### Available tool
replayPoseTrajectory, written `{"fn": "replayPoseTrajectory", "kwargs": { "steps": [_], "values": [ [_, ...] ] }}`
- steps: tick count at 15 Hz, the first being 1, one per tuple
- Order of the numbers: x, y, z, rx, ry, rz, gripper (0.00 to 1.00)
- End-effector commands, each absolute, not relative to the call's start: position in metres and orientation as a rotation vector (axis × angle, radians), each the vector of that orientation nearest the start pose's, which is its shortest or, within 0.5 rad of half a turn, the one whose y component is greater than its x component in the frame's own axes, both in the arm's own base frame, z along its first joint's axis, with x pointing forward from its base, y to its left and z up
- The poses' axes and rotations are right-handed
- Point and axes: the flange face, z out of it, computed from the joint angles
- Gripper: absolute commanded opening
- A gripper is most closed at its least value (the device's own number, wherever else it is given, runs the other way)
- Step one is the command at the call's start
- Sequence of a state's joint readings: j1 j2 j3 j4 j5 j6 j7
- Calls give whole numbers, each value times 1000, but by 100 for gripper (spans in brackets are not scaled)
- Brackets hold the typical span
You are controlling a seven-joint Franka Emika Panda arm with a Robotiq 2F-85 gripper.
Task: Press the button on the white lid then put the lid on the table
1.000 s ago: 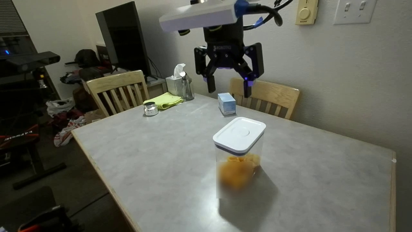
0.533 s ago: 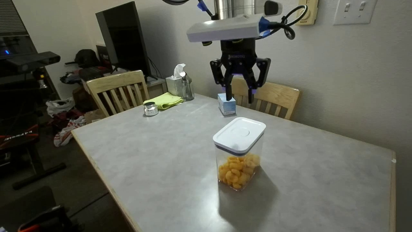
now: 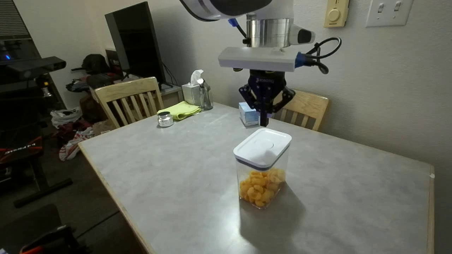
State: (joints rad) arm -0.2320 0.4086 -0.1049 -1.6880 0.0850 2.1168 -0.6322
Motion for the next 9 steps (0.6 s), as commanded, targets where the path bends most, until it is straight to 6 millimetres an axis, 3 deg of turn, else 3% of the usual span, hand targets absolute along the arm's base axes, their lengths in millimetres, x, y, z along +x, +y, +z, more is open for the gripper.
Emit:
{"fn": "replayPoseTrajectory", "kwargs": {
  "steps": [1, 9],
  "values": [
    [633, -212, 351, -3072, -417, -51, 0],
    [644, -219, 317, -3118, -419, -138, 0]
  ]
}}
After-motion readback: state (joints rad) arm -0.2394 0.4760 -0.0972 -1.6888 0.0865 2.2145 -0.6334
